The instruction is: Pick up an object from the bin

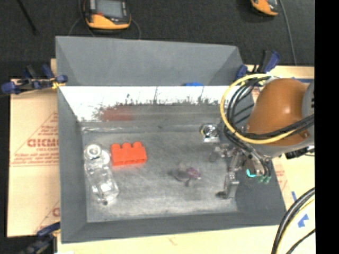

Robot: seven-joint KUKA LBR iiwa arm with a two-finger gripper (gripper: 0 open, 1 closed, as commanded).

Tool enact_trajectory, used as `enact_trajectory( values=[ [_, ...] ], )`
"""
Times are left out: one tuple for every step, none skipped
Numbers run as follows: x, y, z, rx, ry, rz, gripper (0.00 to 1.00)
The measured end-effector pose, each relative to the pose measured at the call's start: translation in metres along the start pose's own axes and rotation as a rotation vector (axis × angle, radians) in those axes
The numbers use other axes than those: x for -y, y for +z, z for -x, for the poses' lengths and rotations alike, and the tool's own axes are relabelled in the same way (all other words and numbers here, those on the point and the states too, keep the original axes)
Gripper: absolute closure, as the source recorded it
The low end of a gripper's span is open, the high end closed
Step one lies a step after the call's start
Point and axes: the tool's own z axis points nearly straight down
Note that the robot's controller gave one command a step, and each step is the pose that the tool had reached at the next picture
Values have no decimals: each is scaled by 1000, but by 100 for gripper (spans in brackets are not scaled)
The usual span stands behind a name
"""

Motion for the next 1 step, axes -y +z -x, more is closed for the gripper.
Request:
enact_trajectory(
  values=[
    [-60, 104, 50, 2, -65, 2, 0]
  ],
)
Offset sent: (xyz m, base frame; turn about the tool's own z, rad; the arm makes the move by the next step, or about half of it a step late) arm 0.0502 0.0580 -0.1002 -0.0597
